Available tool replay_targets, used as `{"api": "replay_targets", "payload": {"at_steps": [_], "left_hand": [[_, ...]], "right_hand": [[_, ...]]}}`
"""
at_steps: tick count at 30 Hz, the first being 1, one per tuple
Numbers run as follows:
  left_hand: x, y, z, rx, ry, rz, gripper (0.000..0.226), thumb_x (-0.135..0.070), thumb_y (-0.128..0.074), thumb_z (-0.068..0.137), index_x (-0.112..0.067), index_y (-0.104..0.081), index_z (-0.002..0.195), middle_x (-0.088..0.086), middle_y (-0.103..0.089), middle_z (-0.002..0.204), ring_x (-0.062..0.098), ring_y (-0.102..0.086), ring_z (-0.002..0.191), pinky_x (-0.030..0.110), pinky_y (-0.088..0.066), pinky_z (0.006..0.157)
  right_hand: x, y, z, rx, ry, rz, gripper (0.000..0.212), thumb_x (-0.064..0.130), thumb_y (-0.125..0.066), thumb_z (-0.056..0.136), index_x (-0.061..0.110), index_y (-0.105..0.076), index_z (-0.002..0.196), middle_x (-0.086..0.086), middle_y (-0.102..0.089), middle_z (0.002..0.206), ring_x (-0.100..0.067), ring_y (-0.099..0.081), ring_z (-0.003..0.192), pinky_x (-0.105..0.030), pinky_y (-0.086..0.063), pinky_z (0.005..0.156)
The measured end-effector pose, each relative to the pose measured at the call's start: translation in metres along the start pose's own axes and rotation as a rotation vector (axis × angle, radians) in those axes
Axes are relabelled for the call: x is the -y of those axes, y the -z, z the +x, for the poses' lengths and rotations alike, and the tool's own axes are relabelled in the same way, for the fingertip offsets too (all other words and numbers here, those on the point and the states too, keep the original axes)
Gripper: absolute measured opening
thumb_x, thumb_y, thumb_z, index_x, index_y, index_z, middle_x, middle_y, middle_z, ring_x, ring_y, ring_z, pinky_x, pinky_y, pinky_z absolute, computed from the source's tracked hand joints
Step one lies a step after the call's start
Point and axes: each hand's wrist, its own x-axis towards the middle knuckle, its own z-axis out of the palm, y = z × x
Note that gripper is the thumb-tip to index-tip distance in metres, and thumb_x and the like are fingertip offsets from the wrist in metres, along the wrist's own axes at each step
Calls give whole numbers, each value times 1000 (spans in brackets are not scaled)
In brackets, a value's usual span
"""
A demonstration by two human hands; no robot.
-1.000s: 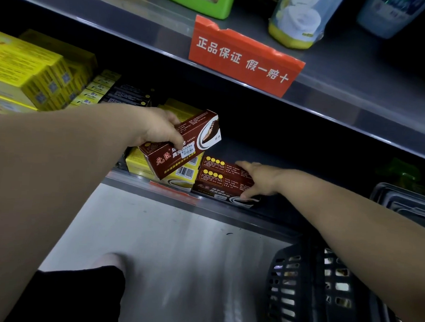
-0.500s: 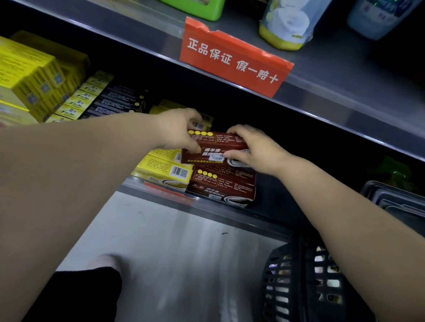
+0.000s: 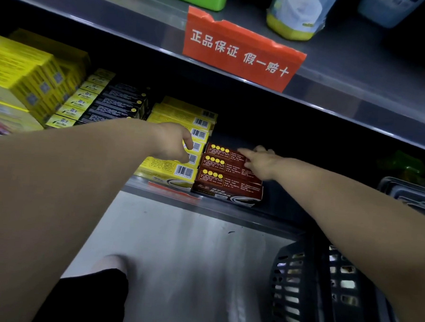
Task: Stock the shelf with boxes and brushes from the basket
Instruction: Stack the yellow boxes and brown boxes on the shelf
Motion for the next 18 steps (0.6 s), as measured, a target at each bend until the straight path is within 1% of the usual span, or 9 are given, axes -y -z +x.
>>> {"api": "replay_targets", "payload": {"at_steps": [2, 3, 6, 8, 11, 14, 16, 18], "left_hand": [[1, 0, 1, -9, 1, -1, 41, -23, -62, 90, -16, -52, 129, 6, -48, 141, 25, -47, 125, 37, -40, 103], [1, 0, 2, -12, 0, -2, 40, -23, -62, 90, -16, -53, 128, 6, -48, 141, 25, -48, 125, 37, -41, 103], [0, -1, 3, -11, -4, 11, 38, -24, -61, 90, -17, -53, 127, 5, -48, 140, 25, -48, 124, 37, -41, 102], [-1, -2, 4, -11, -10, 24, 38, -24, -61, 91, -17, -53, 128, 5, -48, 140, 25, -48, 124, 35, -41, 101], [-4, -3, 2, -7, -29, 49, 38, -24, -61, 91, -16, -53, 128, 6, -49, 139, 25, -48, 124, 33, -41, 98], [-15, 0, -3, -17, -60, 67, 37, -22, -60, 91, -15, -54, 127, 6, -52, 135, 24, -51, 119, 30, -42, 90], [-30, 3, -7, -51, -120, 46, 34, -21, -60, 90, -14, -56, 123, 6, -57, 126, 22, -55, 108, 28, -45, 84], [-52, 0, -12, -77, -206, 20, 31, -21, -61, 89, -14, -59, 118, 4, -62, 112, 18, -58, 91, 24, -45, 69]], "right_hand": [[1, -1, 0, 25, 16, 68, 56, 32, -38, 100, 40, -11, 148, -8, -21, 152, -28, -35, 132, -40, -35, 105], [1, -1, -1, 25, 17, 96, 57, 34, -39, 99, 40, -10, 148, -7, -20, 152, -28, -36, 132, -39, -37, 104], [5, -2, -4, -2, -73, 110, 67, 40, -45, 96, 37, -4, 149, -12, -12, 155, -34, -33, 135, -44, -34, 109], [9, -4, -5, 8, -118, 134, 69, 39, -46, 96, 30, -4, 150, -17, -17, 153, -34, -38, 131, -43, -36, 106], [12, -5, -9, 32, -94, 155, 66, 36, -45, 97, 26, -8, 150, -17, -26, 148, -31, -43, 127, -41, -37, 104], [12, 3, -15, 35, -98, 95, 68, 35, -46, 97, 22, -6, 151, -15, -23, 151, -30, -39, 131, -39, -36, 105], [11, 19, -25, 10, -78, 52, 66, 35, -47, 97, 18, -12, 150, -14, -25, 152, -29, -41, 129, -35, -38, 102], [9, 42, -44, -40, -13, 76, 59, 35, -51, 95, 15, -28, 146, -11, -38, 146, -26, -46, 125, -30, -39, 96]]}}
